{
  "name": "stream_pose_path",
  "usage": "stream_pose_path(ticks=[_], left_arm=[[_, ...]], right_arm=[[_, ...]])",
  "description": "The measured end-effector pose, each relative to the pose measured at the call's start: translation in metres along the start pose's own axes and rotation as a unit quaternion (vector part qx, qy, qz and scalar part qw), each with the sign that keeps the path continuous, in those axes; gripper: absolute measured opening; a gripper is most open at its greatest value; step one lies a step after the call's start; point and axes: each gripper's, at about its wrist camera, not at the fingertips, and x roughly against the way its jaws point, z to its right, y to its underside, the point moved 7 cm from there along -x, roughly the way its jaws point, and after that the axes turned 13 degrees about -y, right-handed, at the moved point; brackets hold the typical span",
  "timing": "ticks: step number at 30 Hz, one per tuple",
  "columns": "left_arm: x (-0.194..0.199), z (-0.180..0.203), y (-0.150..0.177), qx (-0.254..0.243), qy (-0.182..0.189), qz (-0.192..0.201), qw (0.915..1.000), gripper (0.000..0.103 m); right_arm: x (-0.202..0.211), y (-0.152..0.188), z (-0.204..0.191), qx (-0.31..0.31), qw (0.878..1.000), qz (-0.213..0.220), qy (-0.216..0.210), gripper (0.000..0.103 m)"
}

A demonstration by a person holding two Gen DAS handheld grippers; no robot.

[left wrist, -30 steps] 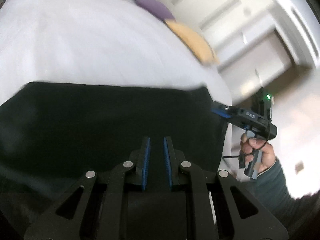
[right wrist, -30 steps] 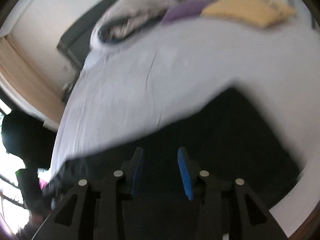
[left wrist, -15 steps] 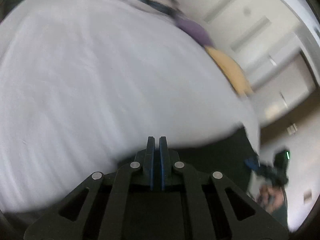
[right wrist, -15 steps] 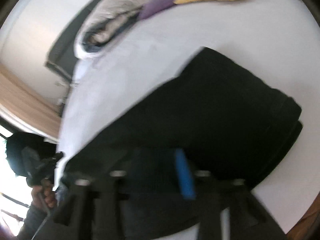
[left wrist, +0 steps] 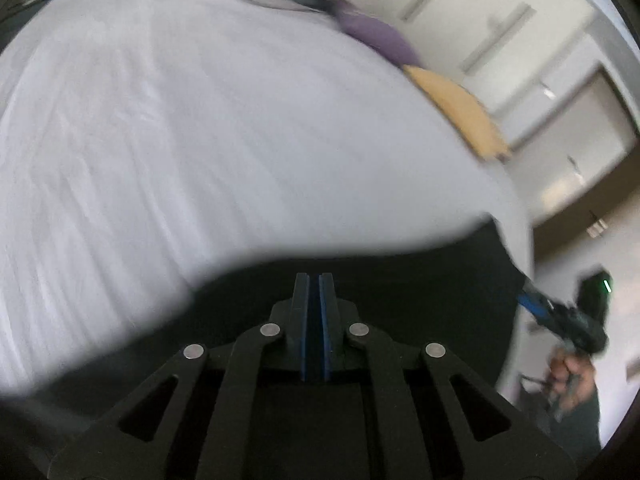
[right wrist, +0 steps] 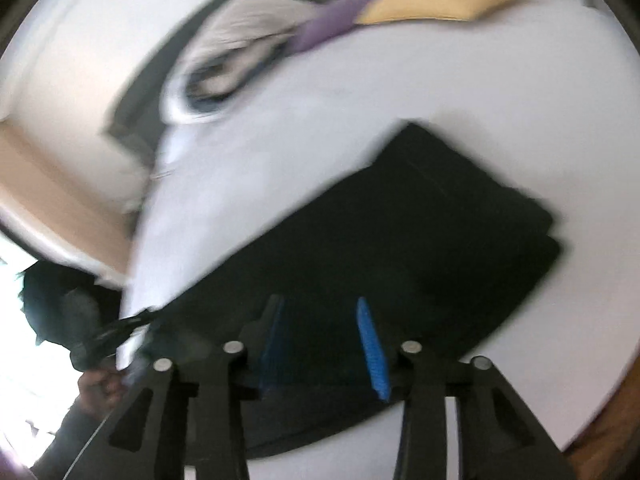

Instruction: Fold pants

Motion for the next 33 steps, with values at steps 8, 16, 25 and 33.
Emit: stream_pose_path(ticks=[8, 16, 25, 33], left_arm=[[0.002, 0.021, 0.120, 0.003, 0.036, -0.055, 0.9978, 0.005], [0.060, -0.021, 0.127, 0.038, 0.025, -0.010, 0.9989, 0.005], [0.047, -0.144, 0.082, 0.141, 0.026, -0.009, 0.9896, 0.005], [0.104, -0.217, 0.111, 0.192, -0.027, 0.064, 0.9789, 0.005]], right_arm=[[-0.029, 0.056, 0.027, -0.039, 0.997, -0.064, -0.010, 0.000], [0.046, 0.022, 0.021, -0.046, 0.998, 0.033, 0.025, 0.031], [-0.125, 0.084, -0.052, -0.027, 0.985, -0.145, -0.092, 0.004], [-0.064, 0.024, -0.027, -0.046, 0.998, -0.024, 0.021, 0.023]])
